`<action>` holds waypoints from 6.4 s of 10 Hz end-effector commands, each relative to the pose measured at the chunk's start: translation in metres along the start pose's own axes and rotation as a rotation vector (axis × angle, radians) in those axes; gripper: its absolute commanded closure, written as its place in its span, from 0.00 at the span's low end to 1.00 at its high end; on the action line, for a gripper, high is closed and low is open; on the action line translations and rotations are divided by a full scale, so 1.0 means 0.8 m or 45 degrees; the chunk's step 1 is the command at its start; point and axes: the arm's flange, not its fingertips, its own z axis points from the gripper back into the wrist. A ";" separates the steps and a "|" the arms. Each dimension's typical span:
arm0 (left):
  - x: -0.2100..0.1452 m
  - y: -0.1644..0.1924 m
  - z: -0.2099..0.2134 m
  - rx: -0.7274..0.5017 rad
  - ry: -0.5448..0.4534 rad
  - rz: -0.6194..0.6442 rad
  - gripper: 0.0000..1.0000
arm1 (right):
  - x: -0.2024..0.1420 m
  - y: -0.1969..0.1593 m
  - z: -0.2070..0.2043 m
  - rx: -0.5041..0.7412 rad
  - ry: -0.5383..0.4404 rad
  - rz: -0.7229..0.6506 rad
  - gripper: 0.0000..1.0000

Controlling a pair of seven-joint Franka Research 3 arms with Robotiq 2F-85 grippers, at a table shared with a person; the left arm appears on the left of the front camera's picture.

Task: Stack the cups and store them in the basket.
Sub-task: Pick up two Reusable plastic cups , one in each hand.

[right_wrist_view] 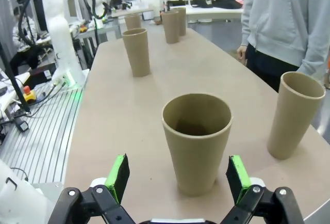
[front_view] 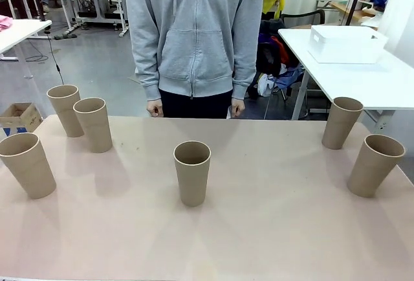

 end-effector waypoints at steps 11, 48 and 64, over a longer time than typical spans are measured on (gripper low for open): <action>0.000 0.000 0.000 0.000 0.000 0.000 0.00 | 0.000 0.000 0.000 0.000 0.000 0.000 0.00; -0.143 0.101 -0.121 -0.165 -0.253 0.104 0.00 | -0.103 -0.133 -0.080 0.273 -0.028 0.195 0.00; -0.154 0.092 -0.144 -0.198 -0.296 0.171 0.00 | -0.131 -0.123 -0.119 0.441 -0.152 0.163 0.00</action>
